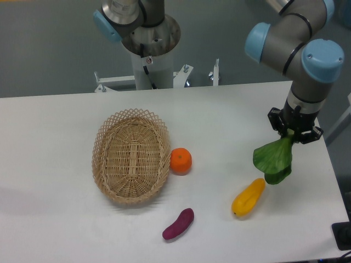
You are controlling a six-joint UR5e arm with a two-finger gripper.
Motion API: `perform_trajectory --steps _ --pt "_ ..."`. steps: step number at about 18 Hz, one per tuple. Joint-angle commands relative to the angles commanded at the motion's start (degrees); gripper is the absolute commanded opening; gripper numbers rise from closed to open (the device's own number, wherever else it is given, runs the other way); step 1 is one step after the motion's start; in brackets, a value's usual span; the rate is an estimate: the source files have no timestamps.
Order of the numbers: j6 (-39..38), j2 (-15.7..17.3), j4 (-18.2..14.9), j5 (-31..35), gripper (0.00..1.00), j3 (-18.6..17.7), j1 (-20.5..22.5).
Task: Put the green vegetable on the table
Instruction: 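Carry the held green bok choy toward the orange beside the basket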
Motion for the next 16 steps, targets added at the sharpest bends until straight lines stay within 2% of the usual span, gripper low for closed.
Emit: perform_trajectory --steps 4,7,9,12,16 --pt "4.90 0.88 -0.96 0.09 0.16 -0.61 0.35" --pt "5.80 1.58 -2.90 0.00 0.16 -0.88 0.35" --pt "6.76 1.76 -3.08 0.00 0.16 -1.58 0.26" --pt "10.71 3.86 -2.73 -0.44 0.16 -5.08 0.00" --pt "16.42 6.85 -2.02 -0.70 0.16 -12.81 -0.44"
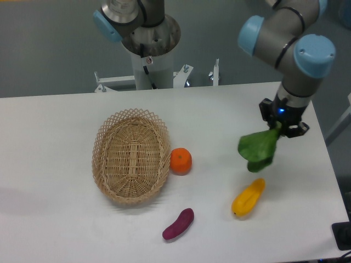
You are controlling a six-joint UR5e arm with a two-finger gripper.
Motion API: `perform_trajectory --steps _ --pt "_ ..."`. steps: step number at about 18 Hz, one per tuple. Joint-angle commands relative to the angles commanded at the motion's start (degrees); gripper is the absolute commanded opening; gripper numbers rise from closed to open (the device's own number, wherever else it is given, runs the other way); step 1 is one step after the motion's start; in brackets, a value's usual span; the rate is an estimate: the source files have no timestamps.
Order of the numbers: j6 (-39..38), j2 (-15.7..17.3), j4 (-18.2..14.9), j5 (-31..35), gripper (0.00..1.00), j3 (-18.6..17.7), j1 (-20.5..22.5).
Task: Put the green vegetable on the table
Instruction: 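Carry the held green bok choy toward the orange beside the basket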
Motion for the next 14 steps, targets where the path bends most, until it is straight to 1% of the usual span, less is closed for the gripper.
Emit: perform_trajectory --steps 3,6,9,12,14 --pt "4.40 2.90 0.18 -0.18 0.16 -5.19 0.00" --pt "6.61 4.66 0.18 -0.18 0.16 -8.53 0.00" --pt "7.22 5.45 0.18 -0.53 0.16 -10.56 -0.35" --pt "7.75 6.33 0.26 -0.44 0.17 -13.90 -0.97" --pt "7.84 6.95 0.26 -0.53 0.17 -15.13 -1.84"
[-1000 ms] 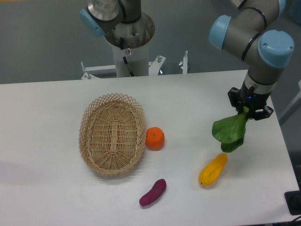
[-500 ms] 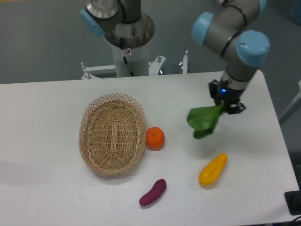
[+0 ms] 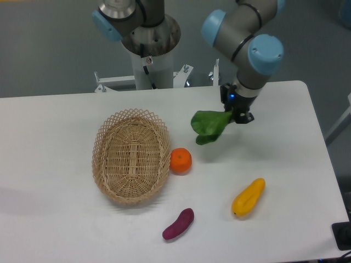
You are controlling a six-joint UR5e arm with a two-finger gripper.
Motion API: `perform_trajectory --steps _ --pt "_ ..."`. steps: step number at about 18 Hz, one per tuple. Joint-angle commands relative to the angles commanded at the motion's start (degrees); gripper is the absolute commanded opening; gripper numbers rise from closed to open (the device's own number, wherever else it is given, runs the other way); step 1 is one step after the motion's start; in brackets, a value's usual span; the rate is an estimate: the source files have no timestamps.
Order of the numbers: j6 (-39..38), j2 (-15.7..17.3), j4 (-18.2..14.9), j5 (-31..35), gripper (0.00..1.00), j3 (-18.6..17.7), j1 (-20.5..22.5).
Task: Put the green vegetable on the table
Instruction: 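Carry the held green bok choy toward the orange beside the basket, then lower the bok choy onto the table and open the gripper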
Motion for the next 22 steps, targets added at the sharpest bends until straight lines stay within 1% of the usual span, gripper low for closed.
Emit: perform_trajectory --steps 1,3,4,6,7,8,9,10,11,14,17,19,22 --pt "-0.09 0.09 0.00 0.00 0.20 -0.88 -0.09" --pt "0.09 0.27 0.00 0.00 0.31 -1.85 -0.35" --pt "0.00 0.44 0.00 0.00 0.47 -2.11 -0.53" --pt "-0.09 0.53 0.00 0.00 0.53 -2.12 -0.62" --pt "-0.17 0.62 0.00 0.09 0.59 -2.12 -0.62" --pt "-0.44 0.62 0.00 0.00 0.64 -2.12 -0.62" --pt "-0.44 0.62 0.09 0.00 0.74 -2.03 -0.62" --pt "-0.53 0.62 0.09 0.09 0.93 -1.94 -0.70" --pt "-0.79 0.62 0.09 0.09 0.99 -1.94 -0.62" --pt "-0.88 0.71 0.09 0.09 1.00 -1.68 -0.62" --pt "-0.97 0.44 0.09 0.18 1.00 -0.01 -0.71" --pt "-1.05 0.09 0.00 0.44 1.00 1.65 -0.62" --pt "-1.14 -0.96 -0.53 0.79 1.00 5.78 -0.44"
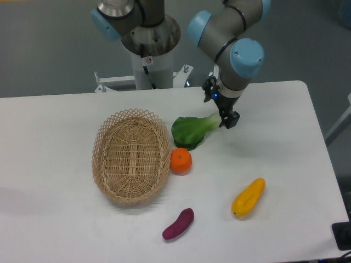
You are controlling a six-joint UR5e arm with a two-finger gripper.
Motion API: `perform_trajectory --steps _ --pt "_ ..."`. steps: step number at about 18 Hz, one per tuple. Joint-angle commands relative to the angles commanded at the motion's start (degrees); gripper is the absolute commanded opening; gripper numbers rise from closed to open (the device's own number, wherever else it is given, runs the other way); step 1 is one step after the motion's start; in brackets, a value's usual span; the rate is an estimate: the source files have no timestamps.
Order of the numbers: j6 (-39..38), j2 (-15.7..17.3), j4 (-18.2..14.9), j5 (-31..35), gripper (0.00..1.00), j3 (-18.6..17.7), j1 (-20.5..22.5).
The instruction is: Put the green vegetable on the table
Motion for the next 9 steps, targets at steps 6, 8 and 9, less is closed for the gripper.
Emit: perform_trajectory --steps 6,8,9 --pt "-4.66 -4.30 0.09 0.00 1.00 7.38 0.61" --pt "-4.75 -6.41 0.00 0.09 1.00 10.46 0.70" --pt "-5.10 -7.46 0.00 0.09 1.00 12.30 0.79"
